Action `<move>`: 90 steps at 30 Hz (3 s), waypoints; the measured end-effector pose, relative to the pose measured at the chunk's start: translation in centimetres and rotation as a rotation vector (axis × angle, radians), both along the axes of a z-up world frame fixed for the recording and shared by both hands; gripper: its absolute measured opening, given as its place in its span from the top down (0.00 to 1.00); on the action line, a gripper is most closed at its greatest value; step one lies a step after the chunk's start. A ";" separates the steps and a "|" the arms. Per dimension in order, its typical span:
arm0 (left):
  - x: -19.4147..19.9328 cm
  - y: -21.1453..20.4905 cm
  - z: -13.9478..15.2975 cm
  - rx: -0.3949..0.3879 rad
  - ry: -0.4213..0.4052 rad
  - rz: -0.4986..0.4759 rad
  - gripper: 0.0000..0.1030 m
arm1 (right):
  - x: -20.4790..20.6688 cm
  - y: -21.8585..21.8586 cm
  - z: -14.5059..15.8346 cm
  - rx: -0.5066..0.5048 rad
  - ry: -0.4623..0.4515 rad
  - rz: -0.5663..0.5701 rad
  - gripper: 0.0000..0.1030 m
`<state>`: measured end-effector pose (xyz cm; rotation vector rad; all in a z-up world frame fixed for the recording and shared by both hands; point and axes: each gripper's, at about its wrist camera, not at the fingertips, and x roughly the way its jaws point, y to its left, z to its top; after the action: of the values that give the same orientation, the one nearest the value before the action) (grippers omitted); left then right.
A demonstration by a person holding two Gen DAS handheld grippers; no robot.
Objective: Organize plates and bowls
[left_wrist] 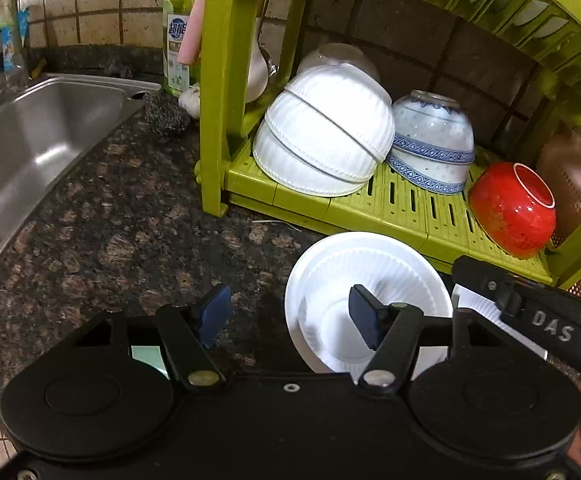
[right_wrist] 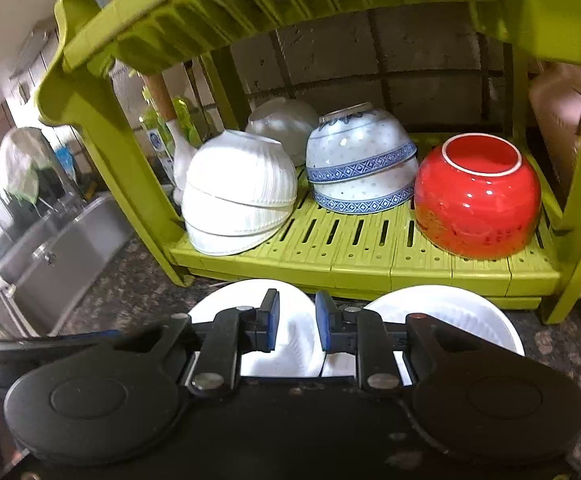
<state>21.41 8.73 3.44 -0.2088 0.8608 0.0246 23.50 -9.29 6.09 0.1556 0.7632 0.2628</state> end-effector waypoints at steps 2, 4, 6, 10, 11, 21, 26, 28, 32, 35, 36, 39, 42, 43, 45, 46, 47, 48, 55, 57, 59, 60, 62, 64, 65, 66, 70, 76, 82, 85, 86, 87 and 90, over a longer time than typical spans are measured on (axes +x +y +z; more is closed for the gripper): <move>0.2 0.3 -0.1 -0.007 0.004 0.000 0.35 | 0.5 0.2 -0.4 -0.011 0.011 -0.011 0.78; 0.4 0.4 -0.3 -0.013 0.010 -0.004 0.35 | 1.0 0.3 -0.7 -0.008 0.027 -0.018 0.78; 0.6 0.4 -0.5 -0.018 0.016 -0.011 0.35 | 1.3 0.4 -0.9 -0.009 0.040 -0.020 0.78; 0.9 0.2 -0.8 -0.010 0.022 -0.027 0.36 | 1.6 0.8 -1.2 -0.026 0.041 -0.024 0.78; 0.9 0.1 -0.9 -0.008 0.023 -0.029 0.36 | 1.7 0.9 -1.4 -0.034 0.042 -0.023 0.78; 1.6 -0.1 -2.0 -0.033 0.072 -0.053 0.56 | 2.4 1.3 -2.8 -0.062 0.090 -0.014 0.79; 2.0 -0.4 -2.4 -0.047 0.095 -0.065 0.68 | 2.5 1.6 -3.4 -0.079 0.111 -0.006 0.85; 2.0 -0.4 -2.4 -0.038 0.088 -0.059 0.69 | 2.4 1.8 -3.5 -0.086 0.106 -0.007 0.86; 1.8 0.0 -2.1 -0.046 0.073 -0.047 0.69 | 2.0 1.9 -3.3 -0.077 0.101 0.001 0.86; 1.5 0.4 -1.6 -0.054 0.058 -0.042 0.69 | 1.7 2.0 -2.7 -0.070 0.083 0.008 0.86; 1.3 0.5 -1.4 -0.053 0.049 -0.040 0.69 | 1.6 2.0 -2.5 -0.067 0.078 0.010 0.86; 0.7 0.7 -0.7 -0.053 0.029 -0.034 0.69 | 1.0 2.2 -1.8 -0.062 0.059 0.017 0.86; 0.1 0.8 -0.2 -0.056 0.015 -0.027 0.69 | 0.1 2.3 -1.0 -0.063 0.036 0.024 0.86; -0.1 0.8 0.0 -0.059 0.010 -0.027 0.69 | -0.2 2.3 -0.6 -0.065 0.028 0.026 0.86; -0.6 0.8 0.4 -0.064 0.002 -0.027 0.69 | -0.9 2.2 0.0 -0.068 0.013 0.029 0.86; -0.9 0.8 0.6 -0.067 -0.002 -0.029 0.69 | -1.3 2.1 0.3 -0.070 0.005 0.029 0.86; -1.2 0.7 0.9 -0.069 -0.006 -0.031 0.69 | -1.8 1.9 0.7 -0.071 -0.004 0.029 0.86; -1.6 0.6 1.1 -0.070 -0.011 -0.032 0.69 | -2.3 1.7 1.0 -0.070 -0.012 0.029 0.86; -4.5 -1.1 2.9 -0.053 -0.058 -0.090 0.69 | -5.7 -0.2 3.2 -0.066 -0.055 0.001 0.86; -5.5 -1.8 3.3 -0.044 -0.072 -0.111 0.69 | -7.0 -1.0 3.8 -0.061 -0.063 -0.014 0.86; -6.5 -2.6 3.6 -0.034 -0.082 -0.136 0.69 | -8.3 -1.8 4.4 -0.062 -0.073 -0.027 0.86; -6.9 -2.9 3.8 -0.033 -0.085 -0.148 0.69 | -9.1 -2.2 4.6 -0.063 -0.079 -0.034 0.86; -7.8 -3.7 4.1 -0.027 -0.092 -0.177 0.69 | -10.4 -3.1 5.0 -0.059 -0.090 -0.050 0.86; -8.8 -4.6 4.3 -0.010 -0.100 -0.208 0.69 | -11.8 -3.9 5.2 -0.055 -0.095 -0.065 0.86; -9.4 -5.2 4.3 0.001 -0.102 -0.223 0.69 | -12.4 -4.3 5.2 -0.055 -0.096 -0.073 0.86; -9.9 -5.6 4.2 0.013 -0.102 -0.239 0.69 | -13.0 -4.6 5.3 -0.058 -0.096 -0.080 0.86; -11.4 -7.1 3.7 0.044 -0.087 -0.290 0.69 | -15.2 -5.8 5.2 -0.060 -0.095 -0.112 0.86; -12.7 -8.5 2.7 0.082 -0.067 -0.329 0.69 | -17.1 -6.5 4.2 -0.068 -0.073 -0.137 0.86; -12.3 -9.2 1.9 0.115 -0.046 -0.341 0.69 | -16.6 -6.6 2.6 -0.087 -0.020 -0.150 0.86; -11.7 -9.3 1.2 0.111 -0.014 -0.349 0.69 | -16.3 -6.8 2.0 -0.083 0.005 -0.153 0.86; -11.5 -9.3 0.9 0.108 -0.002 -0.350 0.69 | -16.2 -6.9 1.8 -0.085 0.012 -0.153 0.86; -11.3 -9.4 0.6 0.106 0.012 -0.352 0.69 | -16.1 -6.8 1.6 -0.091 0.019 -0.152 0.86; -10.8 -9.7 -0.1 0.112 0.038 -0.356 0.69 | -15.8 -6.7 1.0 -0.111 0.038 -0.153 0.86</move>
<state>10.63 -0.93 3.36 0.0515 0.9221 -0.2558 7.73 -16.01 7.13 0.1138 0.7971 0.0725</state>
